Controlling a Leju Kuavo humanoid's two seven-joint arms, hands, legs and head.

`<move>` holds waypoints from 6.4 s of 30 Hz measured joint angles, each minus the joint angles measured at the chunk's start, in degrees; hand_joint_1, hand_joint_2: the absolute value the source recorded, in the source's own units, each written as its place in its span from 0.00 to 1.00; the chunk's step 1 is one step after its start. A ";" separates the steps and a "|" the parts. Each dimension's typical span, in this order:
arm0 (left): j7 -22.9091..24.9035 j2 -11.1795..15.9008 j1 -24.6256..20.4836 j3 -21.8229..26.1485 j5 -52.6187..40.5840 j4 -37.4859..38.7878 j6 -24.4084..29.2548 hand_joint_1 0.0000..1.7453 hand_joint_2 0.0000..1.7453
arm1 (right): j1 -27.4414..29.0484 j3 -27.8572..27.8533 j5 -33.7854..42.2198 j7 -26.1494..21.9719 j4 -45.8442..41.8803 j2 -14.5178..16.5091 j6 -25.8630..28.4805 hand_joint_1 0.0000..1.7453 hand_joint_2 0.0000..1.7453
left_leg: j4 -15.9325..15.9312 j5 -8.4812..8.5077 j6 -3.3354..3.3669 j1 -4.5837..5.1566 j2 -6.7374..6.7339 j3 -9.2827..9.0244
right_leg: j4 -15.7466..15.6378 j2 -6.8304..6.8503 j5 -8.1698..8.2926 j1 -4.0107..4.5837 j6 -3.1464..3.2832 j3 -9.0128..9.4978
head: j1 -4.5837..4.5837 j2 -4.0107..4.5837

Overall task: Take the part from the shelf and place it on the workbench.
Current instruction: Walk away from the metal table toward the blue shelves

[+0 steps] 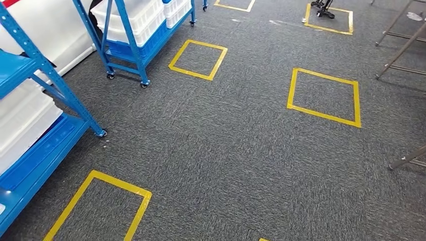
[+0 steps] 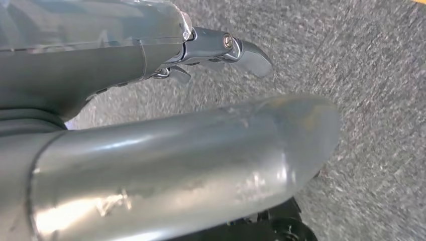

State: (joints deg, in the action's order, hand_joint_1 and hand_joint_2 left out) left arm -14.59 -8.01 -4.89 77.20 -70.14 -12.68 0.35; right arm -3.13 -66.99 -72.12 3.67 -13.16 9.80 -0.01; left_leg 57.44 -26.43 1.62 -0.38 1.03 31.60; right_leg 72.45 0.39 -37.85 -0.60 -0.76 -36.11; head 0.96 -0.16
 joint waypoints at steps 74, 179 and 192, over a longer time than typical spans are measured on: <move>-4.14 -4.78 -2.00 6.44 15.50 -1.28 2.82 0.00 0.00 | 0.00 -2.44 1.79 -1.61 -0.02 -0.93 -0.51 0.00 0.00 | 6.94 -3.39 -3.08 -0.26 1.06 3.43 | -13.86 -1.96 9.70 -0.68 2.45 4.57 | -1.10 0.00; -1.40 -3.78 0.17 0.03 10.69 -1.63 1.21 0.00 0.00 | 0.80 -4.66 0.58 -2.46 -0.11 -1.47 -2.32 0.00 0.00 | 1.09 1.37 -0.01 0.34 -0.60 1.60 | -13.46 -1.17 7.07 0.67 1.07 7.03 | -0.65 0.00; -1.37 -3.81 -0.05 0.00 10.68 -1.60 1.20 0.00 0.00 | 0.52 -4.66 0.58 -2.46 -0.11 -1.52 -2.29 0.00 0.00 | 1.09 1.63 -0.76 0.61 -0.63 1.82 | -14.22 -0.86 8.65 0.43 1.20 6.10 | -0.31 0.00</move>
State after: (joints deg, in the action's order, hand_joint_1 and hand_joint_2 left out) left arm -15.96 -11.82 -4.94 77.20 -59.46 -14.27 1.55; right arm -2.62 -71.65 -71.54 1.20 -13.27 8.28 -2.30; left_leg 58.53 -24.80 0.87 0.23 0.40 33.42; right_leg 58.22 -0.47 -29.21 -0.18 0.44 -30.01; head 0.64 -0.15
